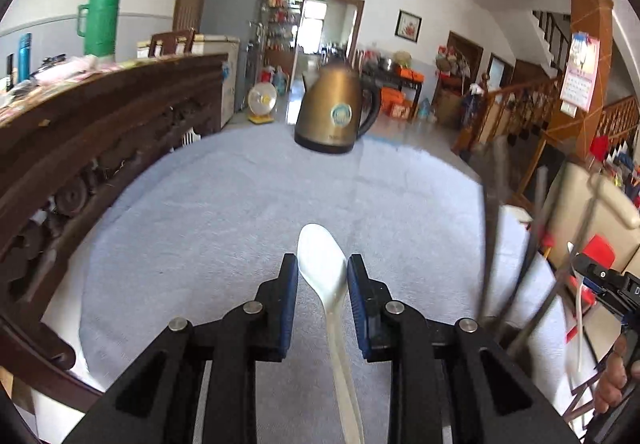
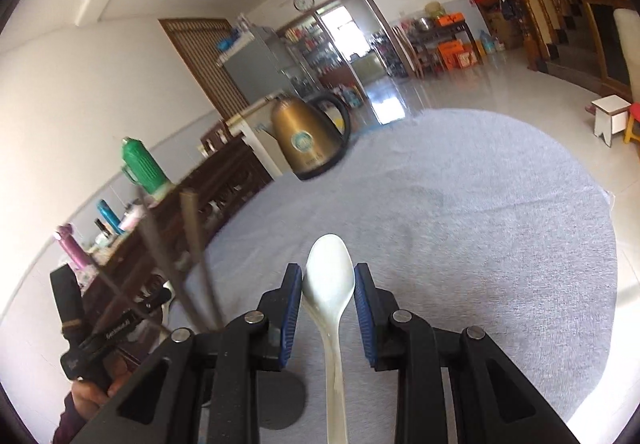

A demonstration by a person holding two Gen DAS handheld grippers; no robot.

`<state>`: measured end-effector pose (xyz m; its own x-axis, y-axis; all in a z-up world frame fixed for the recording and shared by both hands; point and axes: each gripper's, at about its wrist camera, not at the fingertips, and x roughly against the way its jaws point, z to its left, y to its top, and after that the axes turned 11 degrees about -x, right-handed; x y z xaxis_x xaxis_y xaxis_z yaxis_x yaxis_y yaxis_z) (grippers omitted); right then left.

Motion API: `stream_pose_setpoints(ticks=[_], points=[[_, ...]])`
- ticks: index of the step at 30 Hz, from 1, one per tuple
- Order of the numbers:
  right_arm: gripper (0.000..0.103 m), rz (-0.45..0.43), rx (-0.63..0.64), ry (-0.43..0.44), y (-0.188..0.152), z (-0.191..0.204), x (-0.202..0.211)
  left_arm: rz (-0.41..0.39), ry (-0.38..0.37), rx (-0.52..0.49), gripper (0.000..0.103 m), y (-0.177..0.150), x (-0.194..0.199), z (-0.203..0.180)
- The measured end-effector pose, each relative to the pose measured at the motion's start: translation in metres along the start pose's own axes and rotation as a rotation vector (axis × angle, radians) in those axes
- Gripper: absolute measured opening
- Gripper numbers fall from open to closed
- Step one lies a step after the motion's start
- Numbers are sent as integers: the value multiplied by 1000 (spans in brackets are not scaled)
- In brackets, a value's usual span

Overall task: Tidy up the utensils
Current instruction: 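Lift both white spoons and carry them over the grey cup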

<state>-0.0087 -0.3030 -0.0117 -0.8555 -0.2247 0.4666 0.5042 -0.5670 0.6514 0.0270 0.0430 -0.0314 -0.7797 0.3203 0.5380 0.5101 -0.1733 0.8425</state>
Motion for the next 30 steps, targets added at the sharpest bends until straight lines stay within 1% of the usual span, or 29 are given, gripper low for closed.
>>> stream_pose_setpoints(ticks=[3,7,10,12,16,19,23,26,30], points=[[29,-43,11,50,-2,13,19,-52,-15,27,26,4,25,-2],[29,-94,17,131,-4,33,39,-114,-71,49,26,6,49,-14],[29,-117,52,168,-9,54,46,-153,-69,32,26,6,62,-27],[29,-111,71,189,-12,65,45,-172,-60,9,26,6,68,-34],[29,-72,108,229,-24,84,42,-187,-67,-33,26,4,77,-46],[29,-48,111,237,-31,87,38,-187,-73,-54,26,1,81,-52],[29,-53,91,244,-32,82,37,-210,-73,-58,26,3,85,-57],[29,-67,88,259,-28,83,35,-235,-83,-39,26,4,85,-57],[29,-109,92,335,-22,91,32,-307,-115,19,26,2,87,-55]])
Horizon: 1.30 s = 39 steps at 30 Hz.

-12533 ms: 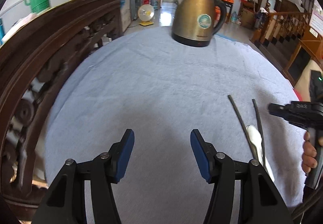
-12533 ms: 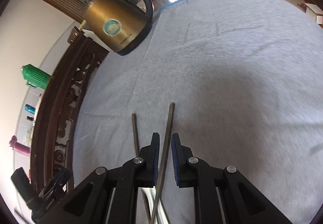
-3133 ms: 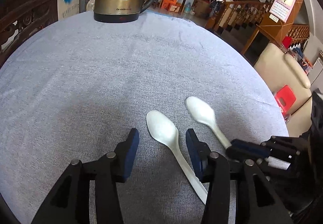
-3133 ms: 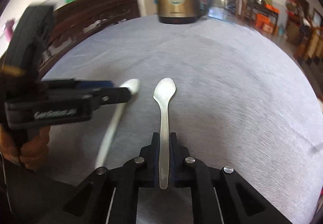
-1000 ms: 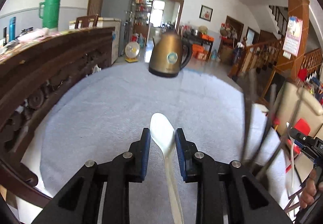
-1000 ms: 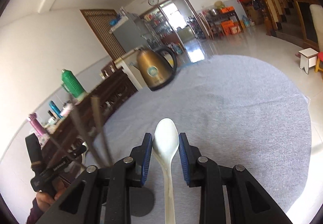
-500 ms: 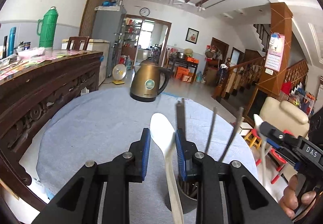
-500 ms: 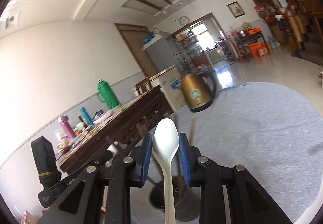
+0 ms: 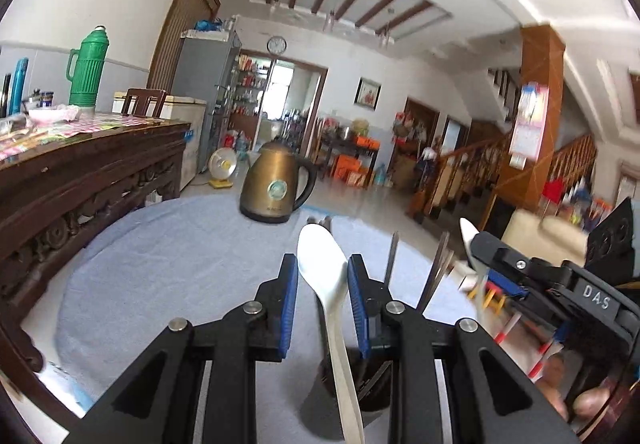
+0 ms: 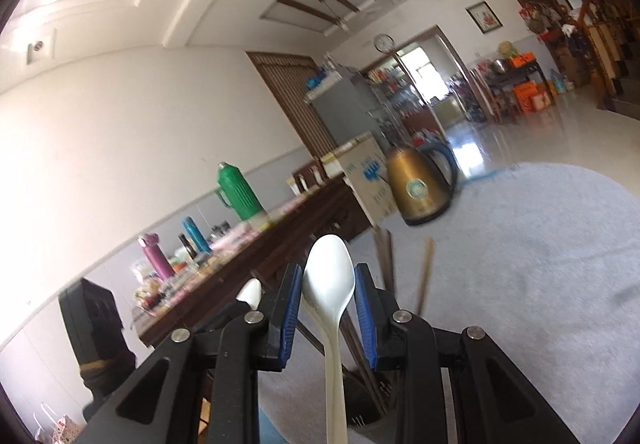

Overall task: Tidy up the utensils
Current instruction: 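Lift both white spoons and carry them over the grey cup, then lower the spoons into the cup and open both grippers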

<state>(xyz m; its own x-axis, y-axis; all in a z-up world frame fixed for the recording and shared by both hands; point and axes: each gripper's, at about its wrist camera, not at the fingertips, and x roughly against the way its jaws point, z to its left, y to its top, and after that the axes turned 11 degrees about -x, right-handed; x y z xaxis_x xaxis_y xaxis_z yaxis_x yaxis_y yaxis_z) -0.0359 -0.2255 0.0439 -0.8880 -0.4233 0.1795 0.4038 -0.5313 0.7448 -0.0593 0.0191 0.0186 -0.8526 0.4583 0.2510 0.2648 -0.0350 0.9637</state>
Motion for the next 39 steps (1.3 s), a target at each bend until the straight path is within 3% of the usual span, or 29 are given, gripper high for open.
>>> stream_pose_setpoints(ticks=[6,14,27,39], points=[[29,-86,26,60,-3,9,-17,-92,-23,18,26,-3,-9,-4],[29,-195,46,24,-14,-7,-32,-126,-46,40,26,-12,-28,-4],[29,-313,95,4,-26,-26,-30,-105,-52,89,26,-28,-63,-1],[29,-304,106,-44,-43,-35,-39,-82,-38,69,26,-45,-70,2]])
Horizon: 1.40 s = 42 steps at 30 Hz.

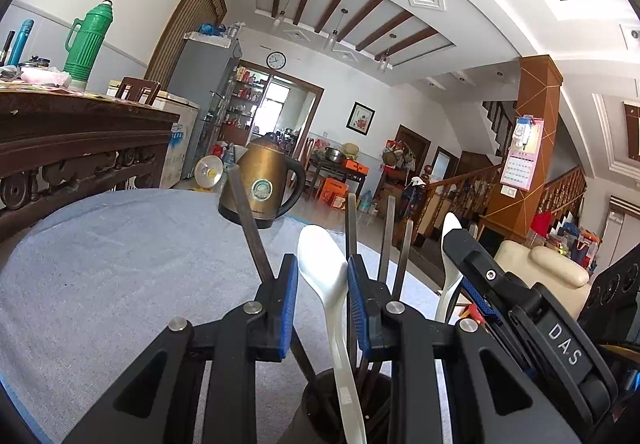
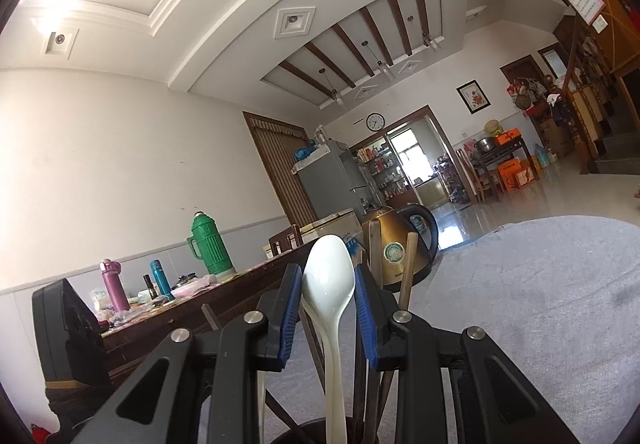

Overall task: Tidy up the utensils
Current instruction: 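Lower the spoons into the cup and open both grippers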

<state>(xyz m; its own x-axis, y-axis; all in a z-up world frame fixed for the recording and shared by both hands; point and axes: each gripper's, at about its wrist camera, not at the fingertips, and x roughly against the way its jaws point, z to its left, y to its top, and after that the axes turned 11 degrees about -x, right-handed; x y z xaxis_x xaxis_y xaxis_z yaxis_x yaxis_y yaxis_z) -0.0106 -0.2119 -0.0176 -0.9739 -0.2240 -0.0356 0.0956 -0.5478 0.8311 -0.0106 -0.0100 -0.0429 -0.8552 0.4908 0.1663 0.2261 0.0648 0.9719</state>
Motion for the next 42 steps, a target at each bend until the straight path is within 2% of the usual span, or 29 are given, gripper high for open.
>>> stream_pose_setpoints(ticks=[18,24,27,28,29,36,42], points=[[31,34,81,-21,-20,3,16,18,-10,-53,26,-13,10,-14],[31,40,42,-12,-11,0,27,19,-9,-58,27,-14,11,-15],[37,38,27,-3,-6,-2,28,24,-8,-61,27,-14,9,-15],[42,40,25,-8,-5,-3,28,26,-13,-58,27,-13,9,-14],[42,46,19,-7,-5,-4,28,28,-21,-51,27,-12,9,-13],[42,37,-12,-21,6,-11,36,4,-82,30,27,1,9,4],[42,12,-65,-57,17,-27,46,1,-95,60,26,9,2,9]])
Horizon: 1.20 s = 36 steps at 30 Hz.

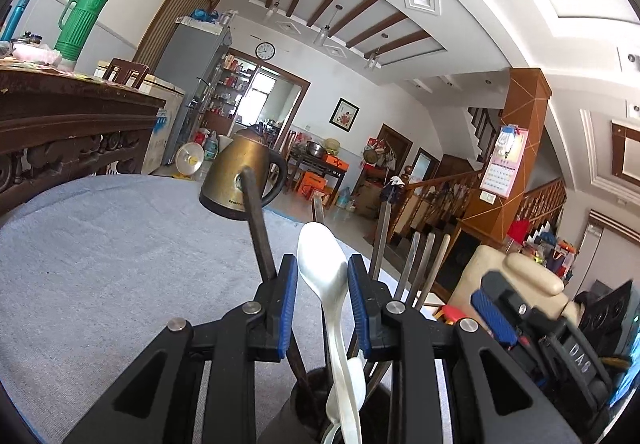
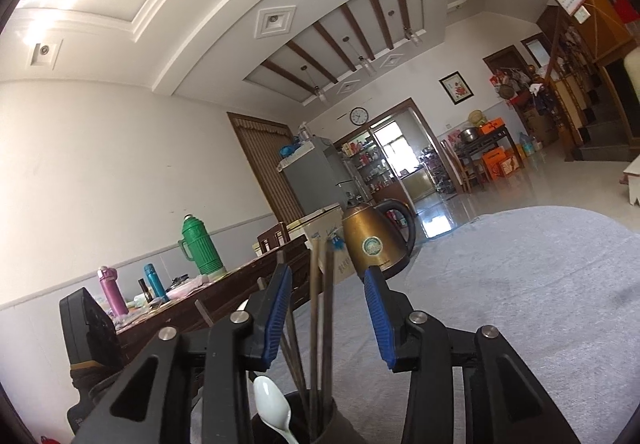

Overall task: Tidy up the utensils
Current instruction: 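Lower the spoons into the cup and open both grippers, then withdraw both open grippers away from the grey cup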

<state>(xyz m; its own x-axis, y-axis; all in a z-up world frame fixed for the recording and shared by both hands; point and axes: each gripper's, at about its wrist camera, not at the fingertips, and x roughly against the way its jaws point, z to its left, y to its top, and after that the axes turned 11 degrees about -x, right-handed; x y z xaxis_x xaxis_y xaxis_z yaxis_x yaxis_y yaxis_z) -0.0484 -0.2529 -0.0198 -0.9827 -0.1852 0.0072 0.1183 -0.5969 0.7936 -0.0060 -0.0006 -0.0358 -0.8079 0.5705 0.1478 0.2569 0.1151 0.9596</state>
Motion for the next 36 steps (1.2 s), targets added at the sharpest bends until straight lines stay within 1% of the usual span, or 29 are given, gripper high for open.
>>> stream_pose_setpoints(ticks=[3,6,8,10,13,15,17,19,20,21,22,23,25,28,34,36], points=[[42,0,-22,-14,2,-10,3,-27,4,-7,26,6,2,-4],[42,-1,-29,-17,4,-12,4,-52,23,-60,26,9,1,-12],[42,2,-27,-17,4,-14,5,-33,31,-88,26,5,-3,-15],[42,2,-28,-18,5,-13,4,-11,34,-88,26,-1,-5,-16],[42,-8,-28,-25,7,-14,5,-8,39,-89,26,-3,2,-18],[42,-10,-30,-31,8,-15,6,9,76,-122,27,-1,6,-22],[42,2,-37,-41,9,-18,5,43,90,-159,41,1,12,-24],[42,24,-43,-50,10,-20,2,70,160,-176,73,5,19,-25],[42,36,-50,-51,10,-21,1,86,214,-192,77,7,23,-26],[46,51,-57,-56,9,-21,-1,98,235,-206,78,8,25,-24],[56,75,-62,-63,7,-21,-3,117,257,-221,78,10,26,-24],[62,102,-63,-69,6,-20,-5,139,281,-236,78,11,26,-24],[62,153,-59,-71,4,-17,-7,172,319,-261,78,13,28,-25],[66,185,-39,-82,2,-13,-3,217,354,-265,78,15,30,-25],[69,212,-16,-96,12,0,12,302,392,-268,79,17,37,-30],[70,217,-7,-105,15,5,19,316,396,-276,79,20,40,-33]])
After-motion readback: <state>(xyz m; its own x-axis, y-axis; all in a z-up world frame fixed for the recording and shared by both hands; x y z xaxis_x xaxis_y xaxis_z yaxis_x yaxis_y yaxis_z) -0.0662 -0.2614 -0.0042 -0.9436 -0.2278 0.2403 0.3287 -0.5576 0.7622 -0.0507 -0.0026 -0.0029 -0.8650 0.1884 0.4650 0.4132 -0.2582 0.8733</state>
